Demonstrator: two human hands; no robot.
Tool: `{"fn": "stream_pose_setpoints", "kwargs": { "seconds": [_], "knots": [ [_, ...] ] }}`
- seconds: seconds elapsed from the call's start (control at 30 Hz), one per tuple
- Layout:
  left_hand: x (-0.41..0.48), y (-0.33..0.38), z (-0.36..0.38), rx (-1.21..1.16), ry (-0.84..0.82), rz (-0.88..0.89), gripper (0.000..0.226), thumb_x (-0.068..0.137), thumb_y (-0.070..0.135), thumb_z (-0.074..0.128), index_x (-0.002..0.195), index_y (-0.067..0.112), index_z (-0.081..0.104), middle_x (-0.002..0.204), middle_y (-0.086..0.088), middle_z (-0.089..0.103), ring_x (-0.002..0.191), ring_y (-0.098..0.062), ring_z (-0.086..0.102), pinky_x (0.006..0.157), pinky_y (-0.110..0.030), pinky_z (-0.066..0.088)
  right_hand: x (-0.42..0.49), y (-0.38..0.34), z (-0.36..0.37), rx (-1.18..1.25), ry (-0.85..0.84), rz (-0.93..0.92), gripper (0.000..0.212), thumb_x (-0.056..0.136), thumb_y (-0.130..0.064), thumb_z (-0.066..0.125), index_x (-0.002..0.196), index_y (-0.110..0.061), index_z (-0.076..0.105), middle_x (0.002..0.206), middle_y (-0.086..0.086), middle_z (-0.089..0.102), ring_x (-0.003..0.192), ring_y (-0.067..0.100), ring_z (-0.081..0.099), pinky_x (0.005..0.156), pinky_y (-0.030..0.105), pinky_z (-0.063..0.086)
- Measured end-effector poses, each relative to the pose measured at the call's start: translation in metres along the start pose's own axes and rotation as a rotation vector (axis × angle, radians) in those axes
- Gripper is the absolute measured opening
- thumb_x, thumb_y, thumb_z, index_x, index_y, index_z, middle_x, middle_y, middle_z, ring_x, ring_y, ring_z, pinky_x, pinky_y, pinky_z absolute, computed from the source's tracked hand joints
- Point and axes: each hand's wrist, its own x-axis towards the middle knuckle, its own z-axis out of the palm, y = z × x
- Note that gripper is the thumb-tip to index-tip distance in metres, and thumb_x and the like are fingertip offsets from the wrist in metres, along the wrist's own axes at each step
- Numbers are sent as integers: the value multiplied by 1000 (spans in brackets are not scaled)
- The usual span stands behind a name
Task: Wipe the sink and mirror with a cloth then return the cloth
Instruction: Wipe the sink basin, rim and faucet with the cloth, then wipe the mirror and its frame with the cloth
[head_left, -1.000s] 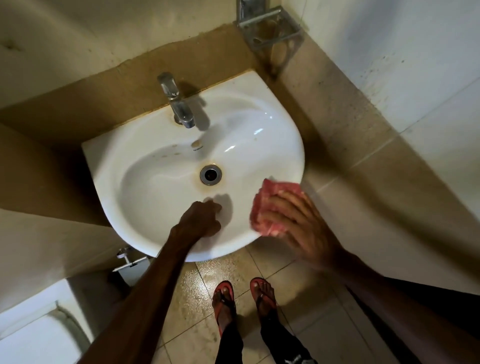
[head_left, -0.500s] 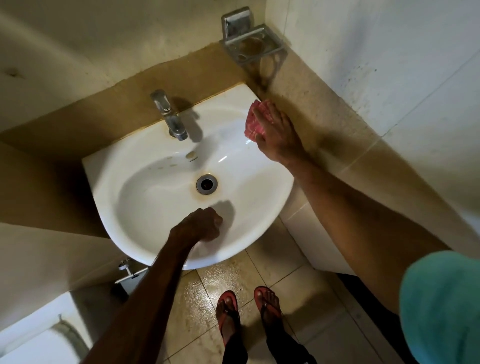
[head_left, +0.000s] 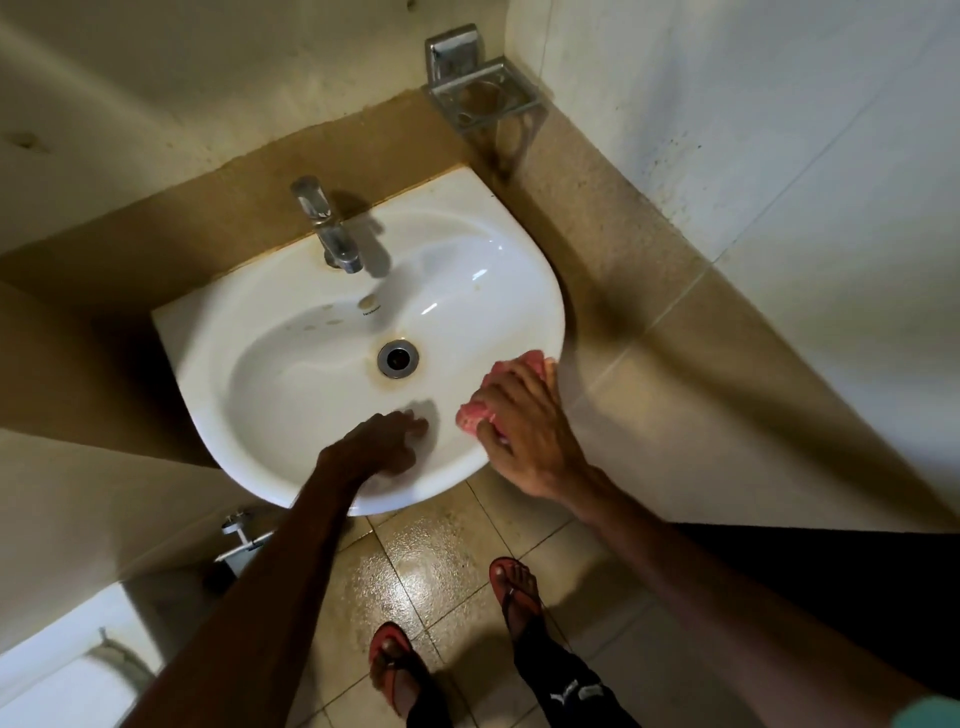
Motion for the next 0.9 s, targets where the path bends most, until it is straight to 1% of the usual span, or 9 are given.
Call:
{"fn": "stream_pose_setpoints", "kwargs": {
  "seconds": [0.1,0.2,0.23,0.33,0.47,0.53,0.63,0.8,0.9],
  "knots": [
    [-3,-6,-5,-28,-27,3,53,97,7,51,147,21,48,153,-6,45,137,-26,48,101,-28,41,-24,-22,5,23,-64,-35,36,91,-33,48,119,-18,67,127,3,62,133,25,49,131,46,8],
    [-11,-13,-9,-10,-60,65,32,96,7,49,100,35,64,114,3,60,101,-18,58,66,-16,41,-44,-46,12,0,-132,-82,56,85,-31,57,140,-20,57,146,1,53,148,24,38,132,50,5],
    [-17,-16,-10,-4,-54,81,29,97,10,52,92,36,63,108,5,61,97,-14,56,64,-14,40,-49,-55,14,-27,-145,-85,62,82,-29,60,144,-22,54,149,0,50,151,24,34,131,54,7],
    [-39,-29,-11,21,-12,103,26,98,21,55,117,25,72,126,5,67,115,-17,61,84,-22,42,-54,-80,25,-83,-138,-104,71,77,-19,67,146,-23,52,149,-2,49,149,25,35,129,57,15],
    [-89,-56,-11,-49,129,49,52,95,13,54,143,-1,42,140,-22,53,128,-36,52,103,-38,43,-53,-105,43,-59,-25,-109,70,76,-9,77,141,-23,54,144,0,56,142,28,47,125,56,26],
    [-120,-64,-11,-122,244,24,69,91,7,55,153,-3,25,145,-25,47,135,-38,45,110,-40,39,-49,-120,47,-65,14,-85,66,76,-7,78,137,-20,57,141,2,59,136,29,51,123,54,29],
    [-166,-76,-8,-206,369,14,76,85,1,54,156,4,27,155,-17,40,145,-31,38,119,-39,34,-46,-159,55,-110,0,-55,53,83,-6,69,135,-15,60,136,3,61,129,29,53,124,53,28],
    [-228,-94,-10,-334,526,19,64,82,4,62,145,8,47,138,-15,61,127,-32,59,106,-34,46,-16,-241,84,89,-6,165,37,90,-17,57,127,-16,62,128,2,66,122,28,60,118,49,36],
    [-262,-100,-19,-367,598,53,58,78,-4,56,135,9,57,125,-12,68,112,-29,65,89,-25,47,26,-286,55,621,-81,432,32,95,-7,63,127,-13,64,118,-5,67,103,12,68,96,18,47]
  ]
}}
